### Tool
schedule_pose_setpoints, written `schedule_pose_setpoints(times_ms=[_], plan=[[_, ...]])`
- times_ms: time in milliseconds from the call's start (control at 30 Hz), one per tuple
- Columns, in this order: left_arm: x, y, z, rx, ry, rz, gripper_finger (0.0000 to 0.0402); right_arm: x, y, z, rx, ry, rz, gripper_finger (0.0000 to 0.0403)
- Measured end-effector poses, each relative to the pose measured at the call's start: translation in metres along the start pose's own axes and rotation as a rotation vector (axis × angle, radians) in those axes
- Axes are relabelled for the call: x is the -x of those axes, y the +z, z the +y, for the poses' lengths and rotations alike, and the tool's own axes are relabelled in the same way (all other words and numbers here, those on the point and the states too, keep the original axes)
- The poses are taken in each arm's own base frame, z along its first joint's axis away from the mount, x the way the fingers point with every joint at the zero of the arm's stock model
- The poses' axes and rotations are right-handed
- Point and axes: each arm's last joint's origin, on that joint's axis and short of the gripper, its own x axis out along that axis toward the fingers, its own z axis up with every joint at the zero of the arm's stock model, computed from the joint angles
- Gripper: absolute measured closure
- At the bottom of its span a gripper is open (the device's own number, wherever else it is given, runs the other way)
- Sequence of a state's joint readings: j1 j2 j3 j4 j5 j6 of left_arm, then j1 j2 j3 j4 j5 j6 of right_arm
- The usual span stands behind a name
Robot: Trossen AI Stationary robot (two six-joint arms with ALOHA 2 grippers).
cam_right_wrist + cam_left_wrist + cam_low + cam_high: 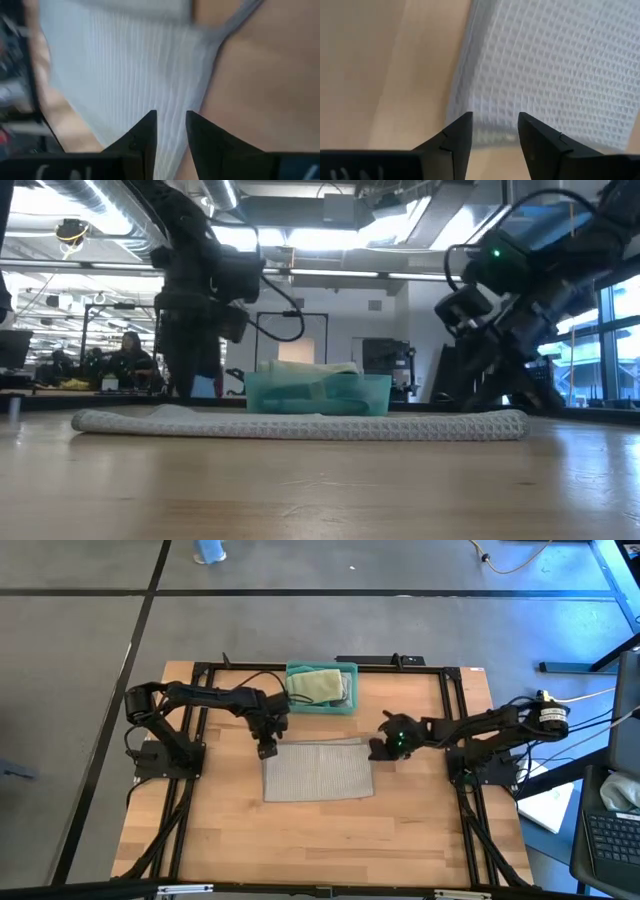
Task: Fold microfiber towels
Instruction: Fold the gray towel
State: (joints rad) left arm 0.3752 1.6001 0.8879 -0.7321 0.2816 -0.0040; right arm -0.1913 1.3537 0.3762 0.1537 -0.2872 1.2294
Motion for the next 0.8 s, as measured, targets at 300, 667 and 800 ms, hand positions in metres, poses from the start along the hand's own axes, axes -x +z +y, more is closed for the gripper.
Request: schedule_pose_setpoints(times_ms=[300, 667, 800], plan=[[0.02, -0.011, 0.002, 0.25, 0.019, 0.006, 0.0251, 0.006, 0.018, -0.015, -0.04, -0.023, -0.142, 0.0297], [0.04, -0.021, -0.004, 0.599, -0.042, -0.016, 0.0251, 0.008, 0.019, -0.017, -0.049, -0.101, -0.08, 0.0263], [0.035, -0.024, -0.002, 0.681, -0.047, -0.008, 0.0248, 0.008, 0.02, -0.017, -0.049, -0.098, -0.084, 0.0215]])
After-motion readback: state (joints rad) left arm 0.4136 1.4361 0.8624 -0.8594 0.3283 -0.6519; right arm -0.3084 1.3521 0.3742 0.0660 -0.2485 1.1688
